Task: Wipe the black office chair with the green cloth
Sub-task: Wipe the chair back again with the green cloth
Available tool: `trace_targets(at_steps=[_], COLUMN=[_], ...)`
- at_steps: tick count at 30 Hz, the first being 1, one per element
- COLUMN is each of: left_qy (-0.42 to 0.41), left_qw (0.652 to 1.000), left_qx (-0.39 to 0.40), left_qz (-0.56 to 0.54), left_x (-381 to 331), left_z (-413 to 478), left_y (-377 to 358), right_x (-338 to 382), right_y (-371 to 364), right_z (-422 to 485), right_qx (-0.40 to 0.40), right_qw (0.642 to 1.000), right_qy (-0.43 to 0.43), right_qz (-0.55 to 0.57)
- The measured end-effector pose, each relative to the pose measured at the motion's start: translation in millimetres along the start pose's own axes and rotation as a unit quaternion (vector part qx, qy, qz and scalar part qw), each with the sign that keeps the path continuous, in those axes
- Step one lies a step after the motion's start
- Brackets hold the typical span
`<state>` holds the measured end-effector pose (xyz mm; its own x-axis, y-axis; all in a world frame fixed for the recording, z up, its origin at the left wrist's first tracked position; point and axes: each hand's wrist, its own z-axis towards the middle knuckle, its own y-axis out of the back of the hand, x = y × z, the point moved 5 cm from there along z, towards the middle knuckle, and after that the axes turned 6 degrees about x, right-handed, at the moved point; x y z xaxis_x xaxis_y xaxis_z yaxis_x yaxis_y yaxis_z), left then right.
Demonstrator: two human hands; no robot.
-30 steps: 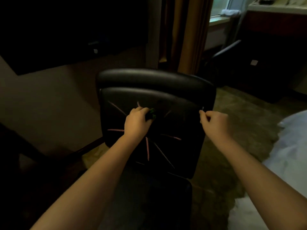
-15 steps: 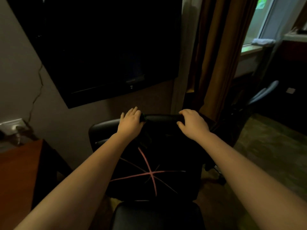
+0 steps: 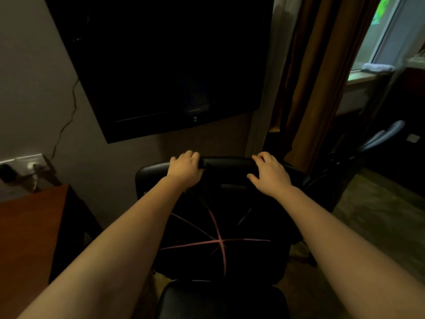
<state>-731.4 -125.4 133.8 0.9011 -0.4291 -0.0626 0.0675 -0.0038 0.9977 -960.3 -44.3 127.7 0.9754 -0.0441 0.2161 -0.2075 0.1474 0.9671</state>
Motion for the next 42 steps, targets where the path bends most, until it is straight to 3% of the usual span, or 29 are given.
trace_targets(at_steps=[7, 11, 19, 26, 37, 42], left_qy=[0.004, -0.01, -0.047, -0.082, -0.048, -0.024], left_qw=[1.0, 0.998, 0.971, 0.939, 0.909, 0.917], left_qx=[0.009, -0.06, -0.232, -0.331, -0.397, -0.379], left_qz=[0.016, 0.01, 0.025, -0.032, -0.117, -0.125], left_x=[0, -3, -15, -35, -15, -2], left_z=[1, 3, 13, 28, 34, 20], left_y=[1, -5, -20, -34, -47, -45], right_x=[2, 0, -11, -36, -29, -12], right_y=[4, 4, -8, -16, -28, -30], right_z=[4, 13, 12, 6, 13, 16], right_qx=[-0.01, -0.049, -0.26, -0.377, -0.413, -0.404], right_qw=[1.0, 0.999, 0.965, 0.922, 0.907, 0.914], right_qy=[-0.002, -0.011, -0.038, -0.048, -0.034, -0.021], right_qz=[-0.017, -0.018, -0.007, -0.073, -0.073, -0.042])
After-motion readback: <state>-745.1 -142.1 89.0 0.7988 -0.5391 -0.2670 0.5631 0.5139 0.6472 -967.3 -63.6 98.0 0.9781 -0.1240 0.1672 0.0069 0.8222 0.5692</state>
